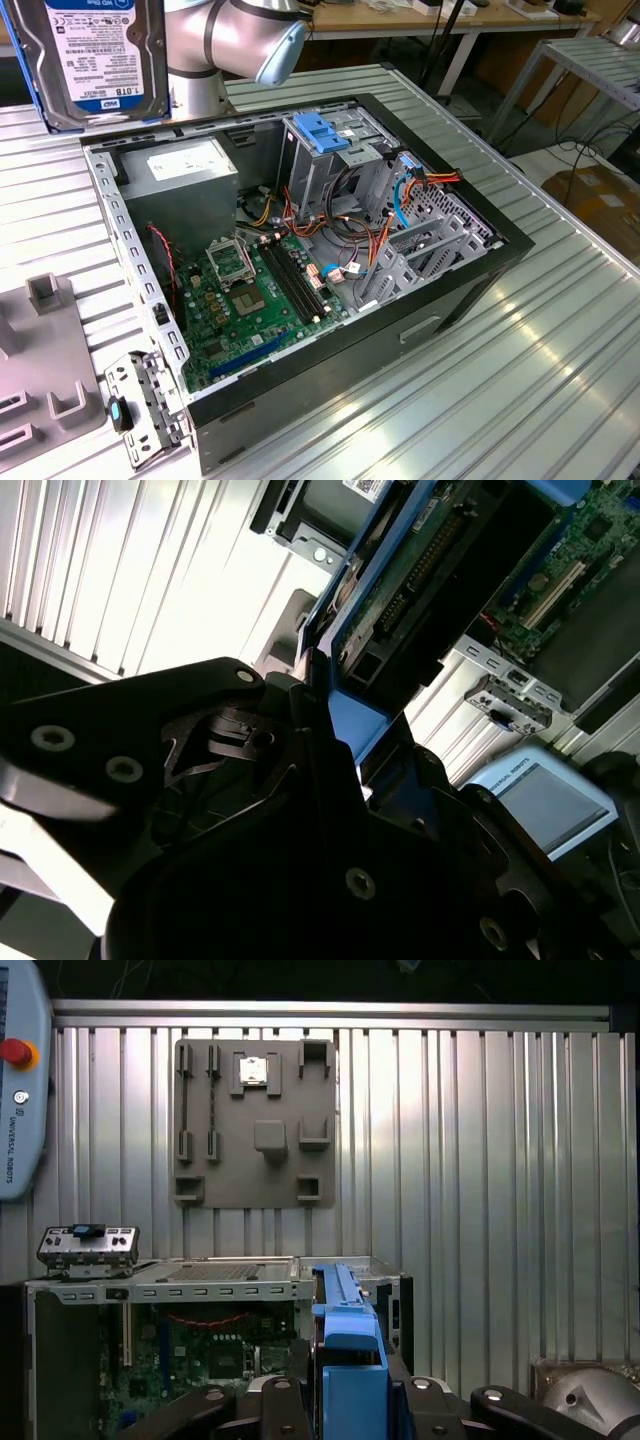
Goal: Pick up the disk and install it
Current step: 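Pick up the disk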
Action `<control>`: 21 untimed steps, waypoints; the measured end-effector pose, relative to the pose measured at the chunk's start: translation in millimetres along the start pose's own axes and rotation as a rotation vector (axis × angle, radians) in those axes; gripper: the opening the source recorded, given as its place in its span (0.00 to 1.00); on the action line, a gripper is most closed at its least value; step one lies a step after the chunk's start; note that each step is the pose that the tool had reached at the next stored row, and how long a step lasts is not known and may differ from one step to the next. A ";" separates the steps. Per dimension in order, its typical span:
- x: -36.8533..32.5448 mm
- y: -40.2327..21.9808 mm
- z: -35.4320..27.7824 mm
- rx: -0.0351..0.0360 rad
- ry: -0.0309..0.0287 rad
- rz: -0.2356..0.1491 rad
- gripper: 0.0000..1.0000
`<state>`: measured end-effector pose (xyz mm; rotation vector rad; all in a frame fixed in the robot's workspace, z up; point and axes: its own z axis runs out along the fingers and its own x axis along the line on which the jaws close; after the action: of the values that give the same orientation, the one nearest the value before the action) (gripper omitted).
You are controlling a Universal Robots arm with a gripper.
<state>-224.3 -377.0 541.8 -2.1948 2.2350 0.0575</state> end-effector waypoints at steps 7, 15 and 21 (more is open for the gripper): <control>-0.3 -16.4 -0.3 0.0000 0.0000 0.000 0.37; 1.1 -27.7 -0.5 0.0001 0.0000 0.000 0.37; 17.3 -30.9 -0.6 0.0001 -0.0001 0.000 0.37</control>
<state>-193.7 -394.8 541.2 -2.1948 2.2349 0.0575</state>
